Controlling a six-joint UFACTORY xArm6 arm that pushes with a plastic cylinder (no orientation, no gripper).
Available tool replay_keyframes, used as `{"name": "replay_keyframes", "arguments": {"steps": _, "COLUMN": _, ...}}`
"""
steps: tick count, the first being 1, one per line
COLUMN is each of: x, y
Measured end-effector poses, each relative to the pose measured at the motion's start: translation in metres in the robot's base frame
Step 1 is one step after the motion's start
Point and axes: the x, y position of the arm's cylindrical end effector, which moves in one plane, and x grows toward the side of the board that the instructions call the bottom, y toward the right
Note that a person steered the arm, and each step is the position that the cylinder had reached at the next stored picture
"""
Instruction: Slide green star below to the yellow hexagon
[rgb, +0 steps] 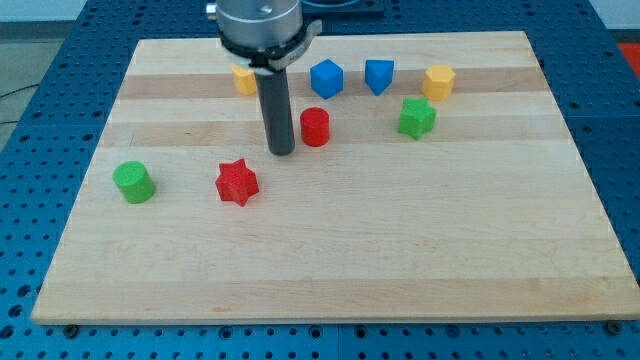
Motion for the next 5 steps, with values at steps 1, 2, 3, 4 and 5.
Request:
{"name": "replay_keyframes", "arguments": {"steps": 1, "x": -0.014, "y": 0.019}}
{"name": "replay_keyframes", "arguments": {"steps": 2, "x": -0.014, "y": 0.038}}
{"name": "replay_keyframes", "arguments": {"steps": 3, "x": 0.018, "y": 0.028}}
{"name": "replay_keyframes", "arguments": {"steps": 4, "x": 0.028, "y": 0.073}}
{"name": "replay_keyframes", "arguments": {"steps": 5, "x": -0.003, "y": 0.105}}
